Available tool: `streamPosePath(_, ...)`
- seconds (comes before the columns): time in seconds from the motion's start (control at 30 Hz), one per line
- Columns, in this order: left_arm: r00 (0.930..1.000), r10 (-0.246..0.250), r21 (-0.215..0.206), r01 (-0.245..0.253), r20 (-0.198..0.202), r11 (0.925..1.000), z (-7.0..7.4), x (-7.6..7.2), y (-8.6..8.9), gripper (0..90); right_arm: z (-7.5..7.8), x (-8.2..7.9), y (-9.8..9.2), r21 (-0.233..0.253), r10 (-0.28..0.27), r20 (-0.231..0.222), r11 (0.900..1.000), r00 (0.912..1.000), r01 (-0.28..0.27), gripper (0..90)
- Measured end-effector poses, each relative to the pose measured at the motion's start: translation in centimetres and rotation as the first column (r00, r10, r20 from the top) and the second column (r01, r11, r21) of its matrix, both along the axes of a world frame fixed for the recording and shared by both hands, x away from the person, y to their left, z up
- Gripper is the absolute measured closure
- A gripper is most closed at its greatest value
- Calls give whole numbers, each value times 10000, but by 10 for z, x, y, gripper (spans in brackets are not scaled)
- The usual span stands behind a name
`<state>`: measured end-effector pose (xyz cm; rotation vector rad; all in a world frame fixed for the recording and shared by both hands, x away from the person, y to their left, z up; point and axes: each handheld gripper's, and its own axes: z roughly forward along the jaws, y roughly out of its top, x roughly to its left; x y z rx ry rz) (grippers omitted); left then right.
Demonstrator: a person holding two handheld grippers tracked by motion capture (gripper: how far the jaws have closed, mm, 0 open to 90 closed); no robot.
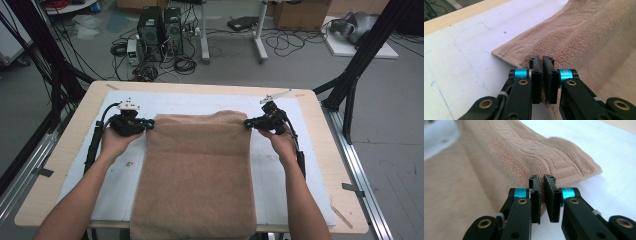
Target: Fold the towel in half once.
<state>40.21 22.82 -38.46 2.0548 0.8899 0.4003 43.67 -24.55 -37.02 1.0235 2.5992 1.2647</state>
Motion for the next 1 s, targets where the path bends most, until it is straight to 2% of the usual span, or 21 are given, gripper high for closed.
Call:
streamPosePath(0.07,9995,-221,78,219,228,9997,1,-15,2,858,3,-12,1,-132,336,-36,9993,9994,-336,841)
streamPosePath(0.17,9986,-414,150,409,335,9991,-1,-39,4,857,3,-34,3,-368,790,33,9962,9969,-788,839)
streamPosePath(0.23,9971,-542,147,534,535,9985,-6,-55,4,856,0,-50,4,-535,898,187,9946,9958,-887,837)
streamPosePath(0.33,9953,-844,470,822,467,9955,-18,-77,3,855,-9,-70,4,-555,1068,204,9929,9941,-1055,837)
streamPosePath(0.43,9948,-946,431,930,370,9947,-31,-91,3,855,-26,-85,6,-820,1106,-99,9904,9938,-1110,837)
streamPosePath(0.57,9956,-937,466,935,15,9945,-49,-99,5,853,-52,-95,9,-1098,1154,-635,9865,9913,-1219,836)
streamPosePath(0.63,9955,-942,371,946,-126,9948,-56,-100,6,850,-60,-96,8,-918,1099,-683,9890,9916,-1159,834)
streamPosePath(0.67,9962,-857,186,859,-117,9961,-57,-100,7,848,-61,-95,7,-802,1080,-750,9902,9913,-1139,833)
streamPosePath(0.73,9958,-901,152,904,-175,9958,-55,-100,7,834,-60,-95,7,-797,1075,-727,9904,9915,-1132,803)
streamPosePath(0.77,9957,-903,169,906,-197,9957,-54,-100,7,806,-59,-95,7,-790,1132,-738,9898,9908,-1190,755)
streamPosePath(0.8,9955,-919,223,924,-230,9955,-52,-100,8,757,-57,-95,6,-693,1131,-863,9904,9898,-1192,694)
streamPosePath(0.87,9963,-815,298,823,-266,9962,-46,-98,9,665,-51,-95,5,-574,1139,-734,9913,9908,-1182,655)
streamPosePath(0.93,9978,-645,205,648,-165,9977,-38,-95,11,600,-44,-93,2,-341,1197,-453,9920,9918,-1213,611)
streamPosePath(1.0,9986,-534,112,533,22,9985,-29,-90,12,583,-36,-89,-1,-209,1043,-381,9942,9938,-1052,598)
